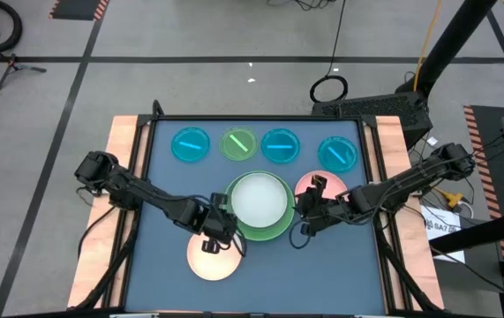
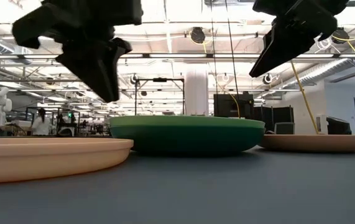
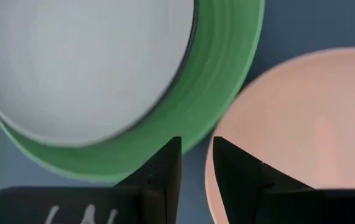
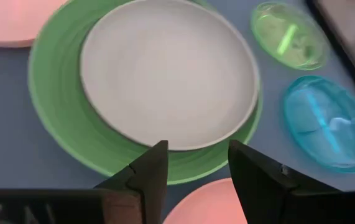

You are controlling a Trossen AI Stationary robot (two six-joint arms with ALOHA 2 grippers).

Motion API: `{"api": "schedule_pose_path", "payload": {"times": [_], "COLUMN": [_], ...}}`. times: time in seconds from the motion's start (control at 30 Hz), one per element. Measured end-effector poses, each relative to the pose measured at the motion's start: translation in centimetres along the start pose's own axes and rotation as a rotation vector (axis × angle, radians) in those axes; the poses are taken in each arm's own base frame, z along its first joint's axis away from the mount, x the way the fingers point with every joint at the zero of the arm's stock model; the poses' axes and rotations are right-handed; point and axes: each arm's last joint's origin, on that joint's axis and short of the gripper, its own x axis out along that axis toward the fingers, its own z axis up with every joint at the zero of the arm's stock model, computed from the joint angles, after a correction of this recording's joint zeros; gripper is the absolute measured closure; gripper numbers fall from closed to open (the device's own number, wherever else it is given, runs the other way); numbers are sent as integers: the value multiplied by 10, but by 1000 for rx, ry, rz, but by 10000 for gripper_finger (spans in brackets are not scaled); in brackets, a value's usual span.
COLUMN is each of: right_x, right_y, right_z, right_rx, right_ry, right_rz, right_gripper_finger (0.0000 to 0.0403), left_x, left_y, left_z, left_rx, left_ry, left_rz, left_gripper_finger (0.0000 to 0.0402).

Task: Stack plastic plates
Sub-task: Stack the light orange plate on the gray plate

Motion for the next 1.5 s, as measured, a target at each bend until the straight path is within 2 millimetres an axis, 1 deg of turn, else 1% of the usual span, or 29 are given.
{"api": "schedule_pose_path", "payload": {"times": [0.3, 0.6, 1.03, 1.3, 1.5], "right_x": [0, 0, 0, 0, 0], "right_y": [0, 0, 0, 0, 0], "right_z": [1, 1, 1, 1, 1], "right_rx": [5, 7, 7, 7, 7], "right_ry": [-7, -11, -12, -12, -12], "right_rz": [-1, 1, 2, 1, 0], "right_gripper_finger": [243, 243, 243, 243, 243], "left_x": [-6, -11, -12, 1, 1], "left_y": [-17, -31, -33, -36, -36], "left_z": [-12, -16, -17, -25, -27], "left_rx": [-72, -81, -119, -150, -178], "left_ry": [85, 60, 51, 28, 37], "left_rz": [8, 82, 97, 89, 94], "left_gripper_finger": [302, 302, 302, 302, 303]}}
